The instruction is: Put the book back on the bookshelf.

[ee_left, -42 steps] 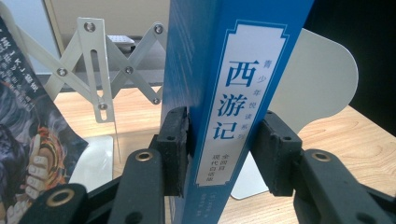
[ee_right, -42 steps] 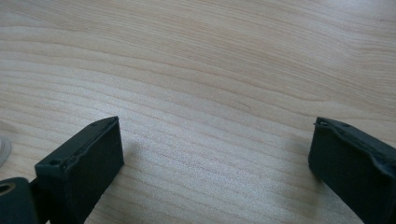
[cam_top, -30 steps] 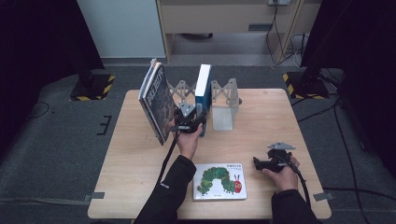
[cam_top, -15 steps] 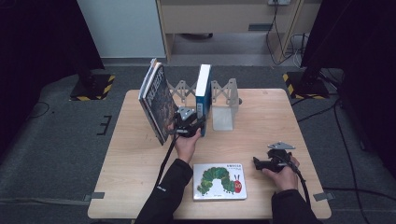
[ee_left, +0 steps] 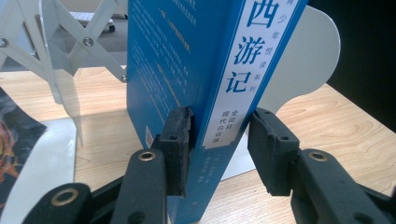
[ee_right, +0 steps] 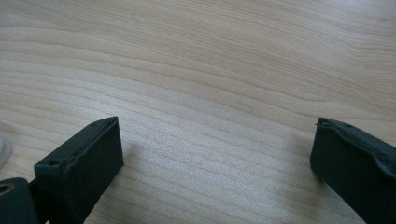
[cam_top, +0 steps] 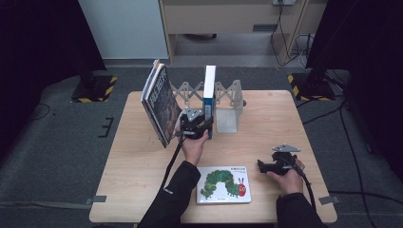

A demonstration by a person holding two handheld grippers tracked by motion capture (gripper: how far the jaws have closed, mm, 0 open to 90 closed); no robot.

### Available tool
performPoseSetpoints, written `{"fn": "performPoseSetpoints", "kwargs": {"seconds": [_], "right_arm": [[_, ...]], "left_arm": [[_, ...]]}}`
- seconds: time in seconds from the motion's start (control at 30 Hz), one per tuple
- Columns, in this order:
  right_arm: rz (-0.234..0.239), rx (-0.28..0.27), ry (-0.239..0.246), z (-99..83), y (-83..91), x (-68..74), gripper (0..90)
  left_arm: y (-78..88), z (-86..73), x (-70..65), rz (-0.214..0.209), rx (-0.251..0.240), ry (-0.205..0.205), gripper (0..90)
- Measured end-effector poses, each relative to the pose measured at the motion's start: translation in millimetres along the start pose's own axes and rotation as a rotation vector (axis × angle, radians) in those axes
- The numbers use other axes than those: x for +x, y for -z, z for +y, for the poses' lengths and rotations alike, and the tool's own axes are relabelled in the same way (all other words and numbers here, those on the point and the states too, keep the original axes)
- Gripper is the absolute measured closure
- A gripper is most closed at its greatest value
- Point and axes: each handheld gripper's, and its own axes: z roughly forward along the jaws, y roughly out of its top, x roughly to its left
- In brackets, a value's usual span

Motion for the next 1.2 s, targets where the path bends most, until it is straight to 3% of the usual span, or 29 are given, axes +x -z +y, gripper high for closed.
{"fn": "performPoseSetpoints", "kwargs": {"seconds": [0.37, 0.57, 0.73, 0.93, 1.0, 1.2], "right_arm": [[-0.001, -0.001, -0.003, 0.1, -0.1, 0.2, 2.7], [-0.001, -0.001, -0.002, 0.0, -0.1, 0.2, 2.7], [-0.001, -0.001, -0.003, 0.1, -0.1, 0.2, 2.7], [-0.001, -0.001, -0.003, 0.1, -0.1, 0.2, 2.7], [-0.001, -0.001, -0.003, 0.1, -0.1, 0.2, 2.7], [-0.001, -0.001, -0.002, 0.1, -0.1, 0.2, 2.7]], "left_arm": [[-3.6, 1.2, -4.9, -0.010, 0.006, -0.003, 58.6], [-2.2, -3.1, -3.1, -0.014, -0.016, -0.060, 58.1], [1.2, -4.9, -1.6, -0.035, -0.018, -0.077, 57.5], [4.7, -0.3, -0.4, -0.034, -0.051, -0.057, 58.7], [4.8, 0.9, 0.2, -0.052, -0.043, -0.031, 61.4], [7.0, 3.0, -1.3, -0.053, -0.042, -0.021, 68.9]]}}
